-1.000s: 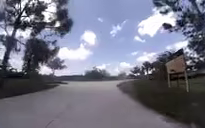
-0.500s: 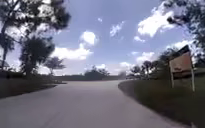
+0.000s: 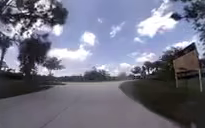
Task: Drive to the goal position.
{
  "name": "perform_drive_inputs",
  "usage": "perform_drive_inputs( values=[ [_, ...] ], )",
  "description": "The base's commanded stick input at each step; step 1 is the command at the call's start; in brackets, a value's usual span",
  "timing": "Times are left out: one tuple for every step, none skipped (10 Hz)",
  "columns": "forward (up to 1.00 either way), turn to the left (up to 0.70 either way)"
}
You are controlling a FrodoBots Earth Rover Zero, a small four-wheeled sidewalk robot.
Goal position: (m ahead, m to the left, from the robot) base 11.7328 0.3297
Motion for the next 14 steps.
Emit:
perform_drive_inputs(
  values=[
    [0.85, 0.00],
    [0.85, 0.00],
    [0.85, 0.00],
    [0.85, 0.00],
    [0.85, 0.00],
    [0.85, 0.00],
    [0.85, 0.00],
    [0.85, 0.00],
    [0.85, 0.00],
    [0.85, 0.00],
    [0.85, 0.00],
    [0.85, 0.00],
    [0.85, 0.00],
    [0.85, 0.00]
  ],
)
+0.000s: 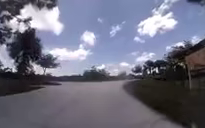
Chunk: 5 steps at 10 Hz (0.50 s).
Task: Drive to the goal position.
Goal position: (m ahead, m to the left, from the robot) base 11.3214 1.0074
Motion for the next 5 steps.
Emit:
perform_drive_inputs(
  values=[
    [0.85, 0.00],
    [0.85, 0.00],
    [0.85, 0.00],
    [0.85, 0.00],
    [0.85, 0.00]
  ],
)
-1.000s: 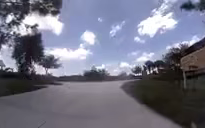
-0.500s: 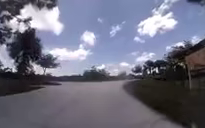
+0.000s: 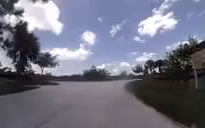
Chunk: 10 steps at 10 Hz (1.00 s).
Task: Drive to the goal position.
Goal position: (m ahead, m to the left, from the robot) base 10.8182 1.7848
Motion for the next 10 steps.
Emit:
perform_drive_inputs(
  values=[
    [0.85, 0.00],
    [0.85, 0.00],
    [0.85, 0.00],
    [0.85, 0.00],
    [0.85, 0.00],
    [0.85, 0.00],
    [0.85, 0.00],
    [0.85, 0.00],
    [0.85, 0.00],
    [0.85, 0.00]
  ],
)
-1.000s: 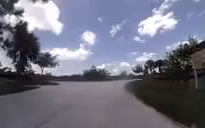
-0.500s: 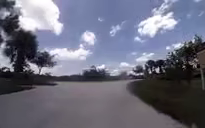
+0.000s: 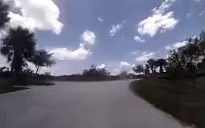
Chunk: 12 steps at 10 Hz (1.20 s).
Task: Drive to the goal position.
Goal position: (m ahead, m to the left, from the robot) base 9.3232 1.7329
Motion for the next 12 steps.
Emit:
perform_drive_inputs(
  values=[
    [0.85, 0.00],
    [0.85, 0.00],
    [0.85, 0.00],
    [0.85, 0.00],
    [0.85, 0.00],
    [0.85, 0.00],
    [0.85, 0.00],
    [0.85, 0.00],
    [0.85, 0.00],
    [0.85, 0.00],
    [0.85, 0.00],
    [0.85, -0.34]
  ],
)
